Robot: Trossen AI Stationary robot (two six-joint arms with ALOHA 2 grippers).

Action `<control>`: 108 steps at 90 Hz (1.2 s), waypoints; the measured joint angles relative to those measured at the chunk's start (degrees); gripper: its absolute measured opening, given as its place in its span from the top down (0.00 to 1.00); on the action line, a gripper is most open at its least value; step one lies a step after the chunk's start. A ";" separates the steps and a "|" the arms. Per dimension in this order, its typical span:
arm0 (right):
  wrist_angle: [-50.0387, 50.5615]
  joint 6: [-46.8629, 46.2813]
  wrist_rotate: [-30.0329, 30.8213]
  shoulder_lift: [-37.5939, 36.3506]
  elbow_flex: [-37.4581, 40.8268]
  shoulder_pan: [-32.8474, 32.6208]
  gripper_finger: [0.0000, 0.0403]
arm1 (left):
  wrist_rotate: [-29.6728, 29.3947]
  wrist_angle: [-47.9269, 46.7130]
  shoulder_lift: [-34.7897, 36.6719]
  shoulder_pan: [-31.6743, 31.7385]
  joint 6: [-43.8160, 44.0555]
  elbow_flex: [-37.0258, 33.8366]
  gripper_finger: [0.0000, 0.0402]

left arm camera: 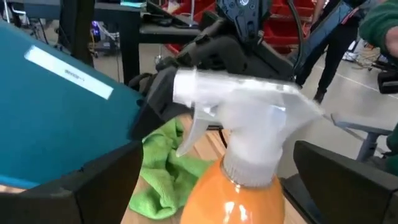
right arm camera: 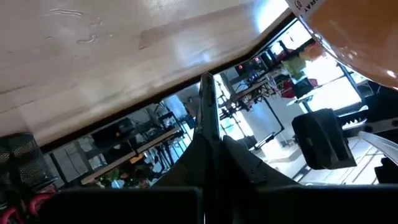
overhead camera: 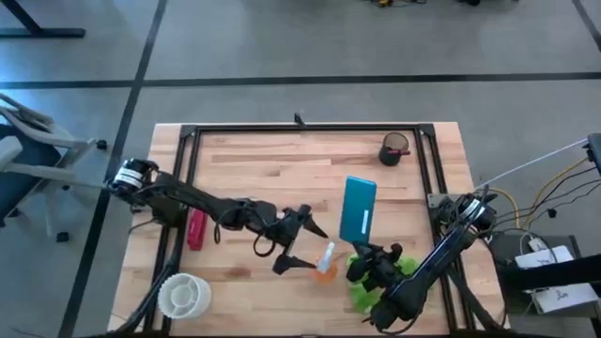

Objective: Apply microfiber cloth
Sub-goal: Spray the back of the blue cellphone with the yellow spray bottle

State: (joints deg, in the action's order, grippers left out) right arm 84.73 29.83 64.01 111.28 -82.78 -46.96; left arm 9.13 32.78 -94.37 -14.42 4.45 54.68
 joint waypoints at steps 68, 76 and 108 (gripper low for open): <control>0.49 13.41 8.58 0.04 0.02 -0.02 0.98 | 0.39 2.35 -3.63 -0.74 -1.90 3.28 0.02; 0.52 14.97 10.63 0.04 0.02 -0.02 0.98 | 0.39 2.33 -3.63 -0.76 -1.88 3.28 0.02; 1.35 11.86 13.90 0.02 0.02 0.00 0.98 | 0.41 2.25 -3.63 -1.06 -0.99 3.02 0.03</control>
State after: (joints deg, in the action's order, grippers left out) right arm 86.08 41.69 77.91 111.31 -82.76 -46.96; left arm 9.54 35.03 -98.00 -15.48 3.46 57.69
